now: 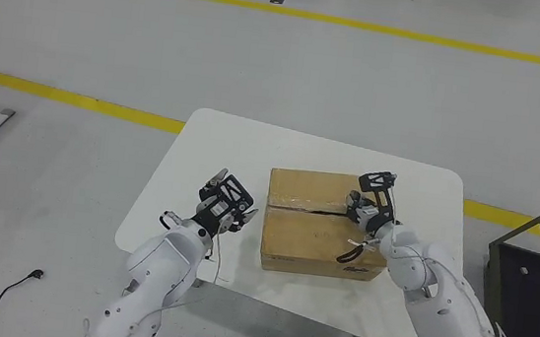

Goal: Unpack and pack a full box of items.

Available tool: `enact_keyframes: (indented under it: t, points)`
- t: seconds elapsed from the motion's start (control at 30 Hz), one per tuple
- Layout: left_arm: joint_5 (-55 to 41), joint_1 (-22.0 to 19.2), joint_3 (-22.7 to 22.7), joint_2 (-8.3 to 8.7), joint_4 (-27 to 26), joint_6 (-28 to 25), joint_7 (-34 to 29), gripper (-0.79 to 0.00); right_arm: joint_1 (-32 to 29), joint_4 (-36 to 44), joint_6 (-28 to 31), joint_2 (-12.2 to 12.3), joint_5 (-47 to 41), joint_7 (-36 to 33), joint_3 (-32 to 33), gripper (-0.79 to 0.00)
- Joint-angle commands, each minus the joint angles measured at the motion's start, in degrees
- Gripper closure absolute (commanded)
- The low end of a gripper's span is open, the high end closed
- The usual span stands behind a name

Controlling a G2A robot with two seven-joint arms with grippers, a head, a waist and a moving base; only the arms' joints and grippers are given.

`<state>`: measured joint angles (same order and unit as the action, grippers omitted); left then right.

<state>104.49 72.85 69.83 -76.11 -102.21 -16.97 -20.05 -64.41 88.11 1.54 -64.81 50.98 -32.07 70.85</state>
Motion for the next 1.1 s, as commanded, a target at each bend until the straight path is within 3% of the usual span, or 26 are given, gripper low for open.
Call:
enact_keyframes:
  t: [0.0, 0.9, 0.93, 1.0, 1.07]
  points:
    - [0.13, 0.1, 0.09, 0.05, -0.15, -0.03, -0.06, -0.785, 0.37, -0.5, -0.22, -0.11, 0.38, -0.29, -0.38, 0.0]
    - [-0.03, -0.1, 0.19, 0.27, 0.17, 0.66, 0.32, -0.785, 0.64, -2.55, -0.57, -0.75, 3.11, -1.19, -1.11, 0.0]
    - [0.02, -0.11, 0.21, 0.28, 0.21, 0.74, 0.33, -0.785, 0.65, -2.6, -0.59, -0.78, 3.1, -1.2, -1.13, -0.04]
    - [0.12, -0.13, 0.16, 0.29, 0.22, 0.8, 0.32, -0.785, 0.67, -2.6, -0.68, -0.87, 2.28, -1.23, -0.97, -0.271]
    - [0.1, -0.14, 0.15, 0.3, 0.24, 0.82, 0.32, -0.785, 0.8, -2.32, -0.85, -0.88, 1.59, -1.36, -0.39, -0.348]
